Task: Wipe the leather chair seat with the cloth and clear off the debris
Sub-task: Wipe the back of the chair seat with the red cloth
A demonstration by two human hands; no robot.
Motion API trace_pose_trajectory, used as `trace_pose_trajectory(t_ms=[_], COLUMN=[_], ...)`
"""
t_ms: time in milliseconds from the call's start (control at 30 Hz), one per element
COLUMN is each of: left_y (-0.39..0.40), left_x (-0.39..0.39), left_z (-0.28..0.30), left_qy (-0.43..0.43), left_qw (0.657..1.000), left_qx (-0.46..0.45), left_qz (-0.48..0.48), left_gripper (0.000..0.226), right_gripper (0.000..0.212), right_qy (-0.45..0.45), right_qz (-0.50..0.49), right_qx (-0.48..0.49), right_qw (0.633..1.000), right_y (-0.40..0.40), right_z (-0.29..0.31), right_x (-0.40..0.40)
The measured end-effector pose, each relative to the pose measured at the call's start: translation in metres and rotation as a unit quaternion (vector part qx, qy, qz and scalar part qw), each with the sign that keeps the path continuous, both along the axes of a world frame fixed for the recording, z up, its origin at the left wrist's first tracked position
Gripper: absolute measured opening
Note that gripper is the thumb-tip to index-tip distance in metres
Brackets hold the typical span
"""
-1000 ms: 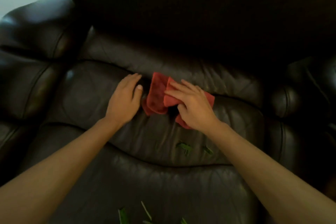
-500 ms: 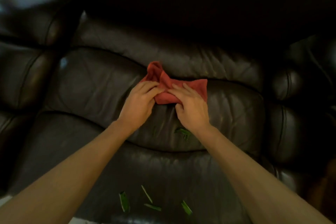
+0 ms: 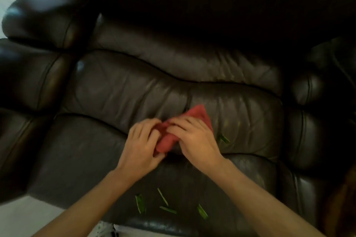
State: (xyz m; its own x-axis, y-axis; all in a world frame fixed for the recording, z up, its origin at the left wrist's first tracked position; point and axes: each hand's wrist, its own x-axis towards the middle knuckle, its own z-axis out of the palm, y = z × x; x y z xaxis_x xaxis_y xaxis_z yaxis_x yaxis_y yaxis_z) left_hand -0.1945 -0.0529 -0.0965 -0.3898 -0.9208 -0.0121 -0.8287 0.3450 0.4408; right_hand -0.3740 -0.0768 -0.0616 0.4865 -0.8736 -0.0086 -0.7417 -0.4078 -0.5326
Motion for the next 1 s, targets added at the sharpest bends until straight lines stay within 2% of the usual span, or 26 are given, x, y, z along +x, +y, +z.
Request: trace_pose_trajectory(t_ms=[67, 133, 167, 233, 300, 367, 500, 733, 867, 1000], left_y=[-0.015, -0.024, -0.026, -0.023, -0.016, -0.008, 0.015, 0.054, 0.066, 0.075], left_x=[0.006, 0.016, 0.022, 0.027, 0.023, 0.014, -0.011, -0.05, -0.054, -0.041], left_z=[0.004, 0.003, 0.001, -0.007, -0.014, -0.022, -0.023, -0.022, -0.021, -0.017], left_qy=[0.041, 0.068, 0.074, 0.062, 0.038, 0.038, 0.068, 0.07, 0.044, -0.04], left_qw=[0.999, 0.995, 0.992, 0.989, 0.993, 0.994, 0.988, 0.985, 0.987, 0.983], left_qx=[-0.015, -0.01, 0.002, 0.041, 0.062, 0.068, 0.102, 0.151, 0.152, 0.154], left_qz=[0.031, 0.079, 0.103, 0.126, 0.094, 0.079, 0.093, 0.048, 0.005, -0.092], left_gripper=[0.037, 0.033, 0.037, 0.061, 0.079, 0.085, 0.083, 0.081, 0.079, 0.073], right_gripper=[0.04, 0.05, 0.055, 0.062, 0.068, 0.07, 0.069, 0.063, 0.054, 0.043], right_qy=[-0.01, 0.027, 0.061, 0.136, 0.179, 0.178, 0.166, 0.198, 0.197, 0.195], right_qz=[0.014, 0.034, 0.051, 0.081, 0.095, 0.095, 0.116, 0.131, 0.064, 0.015], right_qx=[-0.038, -0.058, -0.047, -0.001, 0.042, 0.048, 0.047, 0.083, 0.033, 0.021], right_qw=[0.999, 0.997, 0.996, 0.987, 0.978, 0.978, 0.978, 0.968, 0.978, 0.98], right_y=[-0.021, -0.04, -0.047, -0.054, -0.055, -0.053, -0.039, 0.003, 0.038, 0.079], right_z=[0.005, 0.004, 0.0, -0.015, -0.031, -0.041, -0.043, -0.031, -0.028, -0.032], right_x=[0.02, 0.036, 0.04, 0.033, 0.019, 0.007, -0.017, -0.063, -0.07, -0.066])
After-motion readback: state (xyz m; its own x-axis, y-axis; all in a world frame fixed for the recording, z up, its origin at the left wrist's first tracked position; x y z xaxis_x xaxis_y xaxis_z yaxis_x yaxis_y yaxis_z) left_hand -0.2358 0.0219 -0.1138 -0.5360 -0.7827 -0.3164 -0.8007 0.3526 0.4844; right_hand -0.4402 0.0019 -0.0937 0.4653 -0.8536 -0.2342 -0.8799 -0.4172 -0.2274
